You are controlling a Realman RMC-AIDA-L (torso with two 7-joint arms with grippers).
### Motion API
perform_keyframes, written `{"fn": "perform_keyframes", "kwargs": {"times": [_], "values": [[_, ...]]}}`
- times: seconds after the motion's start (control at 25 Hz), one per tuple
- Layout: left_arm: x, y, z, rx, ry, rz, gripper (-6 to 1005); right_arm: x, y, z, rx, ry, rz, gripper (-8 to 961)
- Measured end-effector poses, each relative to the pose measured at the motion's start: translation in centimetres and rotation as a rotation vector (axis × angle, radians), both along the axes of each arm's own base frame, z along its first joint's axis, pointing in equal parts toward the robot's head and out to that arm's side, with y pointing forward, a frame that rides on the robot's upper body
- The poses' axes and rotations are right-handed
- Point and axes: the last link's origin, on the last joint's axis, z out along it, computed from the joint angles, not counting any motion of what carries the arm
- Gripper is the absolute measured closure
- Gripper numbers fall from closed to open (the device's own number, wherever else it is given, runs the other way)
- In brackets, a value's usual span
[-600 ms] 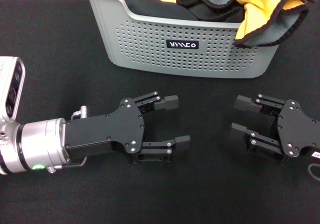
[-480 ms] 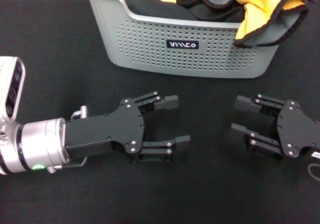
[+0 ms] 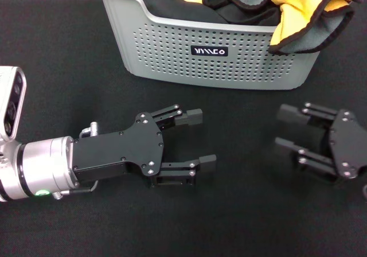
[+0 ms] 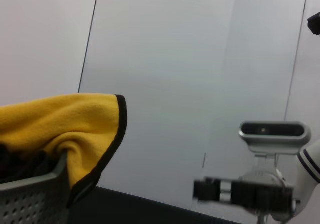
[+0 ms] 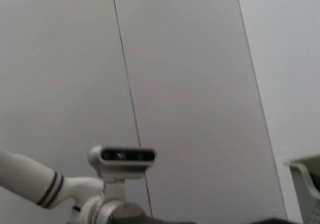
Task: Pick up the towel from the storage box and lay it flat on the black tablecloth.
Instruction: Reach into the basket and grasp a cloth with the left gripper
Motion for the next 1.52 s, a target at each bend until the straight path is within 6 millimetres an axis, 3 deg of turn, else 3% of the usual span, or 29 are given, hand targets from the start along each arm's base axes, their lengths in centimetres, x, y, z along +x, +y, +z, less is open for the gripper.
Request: {"fn": "perform_keyframes", "kwargs": {"times": [0.4, 0.6, 0.76, 1.08, 1.24, 1.52], "values": [[-0.4, -0.1, 0.2, 0.01, 0.0, 0.015, 155, -0.5, -0.7, 5.9, 0.205, 0.063, 0.097, 393], [-0.5, -0.1, 0.2, 0.013, 0.002, 0.024, 163, 0.8, -1.5, 8.4, 0.322, 0.078, 0.04, 394], [-0.2, 0.2, 0.2, 0.019, -0.003, 0.017, 170, 1.6, -1.8, 7.9, 0.299, 0.082, -0.011, 395], [3.8, 1.6, -0.3, 0.098, -0.124, -0.143, 184, 3.3, -2.4, 4.8, 0.208, 0.077, -0.115, 394], [4.8, 2.1, -0.6, 0.146, -0.169, -0.159, 190, 4.1, -2.9, 4.0, 0.187, 0.077, -0.163, 395], [6.8, 3.4, -2.7, 0.231, -0.181, -0.135, 202, 4.2, -3.0, 3.0, 0.16, 0.063, -0.183, 394]]}}
